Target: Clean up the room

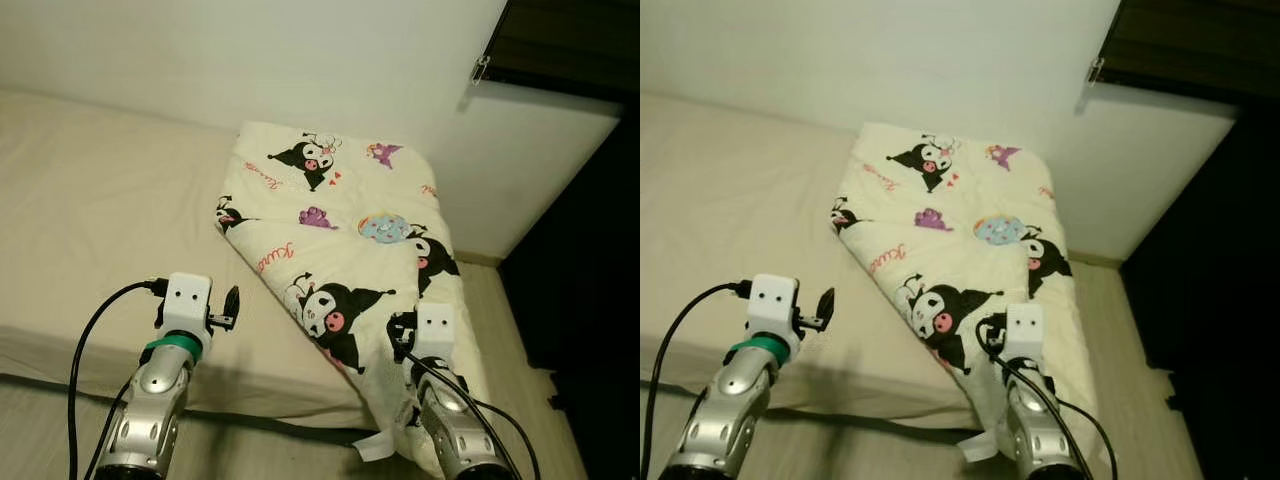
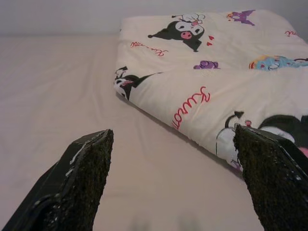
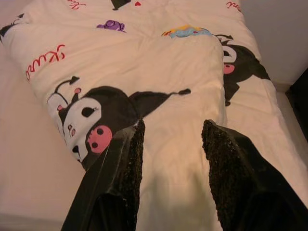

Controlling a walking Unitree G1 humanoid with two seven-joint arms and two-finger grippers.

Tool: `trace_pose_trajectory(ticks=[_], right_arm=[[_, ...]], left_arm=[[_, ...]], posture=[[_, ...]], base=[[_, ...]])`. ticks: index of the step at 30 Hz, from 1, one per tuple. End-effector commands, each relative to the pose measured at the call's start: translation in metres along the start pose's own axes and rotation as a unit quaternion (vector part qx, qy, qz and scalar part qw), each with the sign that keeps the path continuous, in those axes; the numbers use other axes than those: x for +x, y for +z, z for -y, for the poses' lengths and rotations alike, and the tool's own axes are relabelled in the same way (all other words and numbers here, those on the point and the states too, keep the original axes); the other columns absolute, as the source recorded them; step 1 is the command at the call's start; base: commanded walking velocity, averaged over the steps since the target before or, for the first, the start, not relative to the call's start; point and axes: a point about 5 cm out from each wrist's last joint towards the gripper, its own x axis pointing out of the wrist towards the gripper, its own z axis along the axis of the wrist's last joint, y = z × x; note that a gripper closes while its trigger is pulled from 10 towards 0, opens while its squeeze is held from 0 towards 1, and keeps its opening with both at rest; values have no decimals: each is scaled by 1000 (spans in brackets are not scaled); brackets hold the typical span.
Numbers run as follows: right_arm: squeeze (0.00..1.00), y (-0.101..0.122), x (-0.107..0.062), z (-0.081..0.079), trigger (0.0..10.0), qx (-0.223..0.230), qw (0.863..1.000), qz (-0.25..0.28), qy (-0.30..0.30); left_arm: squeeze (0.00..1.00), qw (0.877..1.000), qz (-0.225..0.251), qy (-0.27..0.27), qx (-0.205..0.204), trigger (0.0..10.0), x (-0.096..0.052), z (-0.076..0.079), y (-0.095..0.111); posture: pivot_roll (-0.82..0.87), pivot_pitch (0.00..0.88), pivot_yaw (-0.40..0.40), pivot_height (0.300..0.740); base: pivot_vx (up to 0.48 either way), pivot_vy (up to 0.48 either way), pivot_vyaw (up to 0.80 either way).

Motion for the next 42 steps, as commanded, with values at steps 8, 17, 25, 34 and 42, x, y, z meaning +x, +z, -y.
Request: trace_pose_trajectory(ticks=[8,17,25,34,42], right_arm=[[0,-6,-2,4,10000,9,1000,-11,-7],[0,4,1,-1,10000,22,1000,20,2],[0,26,5,0,10000,49,996,77,-1],[0,56,23,19,10000,51,991,119,-31],[0,81,42,43,10000,31,990,114,-80]], left_arm=[[0,1000,-13,-5,2,10000,-3,3,-8],[0,1000,-10,3,5,10000,-3,0,-8],[0,1000,-8,8,5,10000,-5,-2,-8],[0,1000,-4,6,9,10000,-5,-2,-6],[0,999,6,3,34,10000,-13,-13,-3]], posture=[[101,0,-26,585],[110,0,-40,575],[112,0,-41,575],[113,7,-38,575],[151,46,-40,575]], base=[[0,0,0],[0,0,0],[0,0,0],[0,0,0],[0,0,0]])
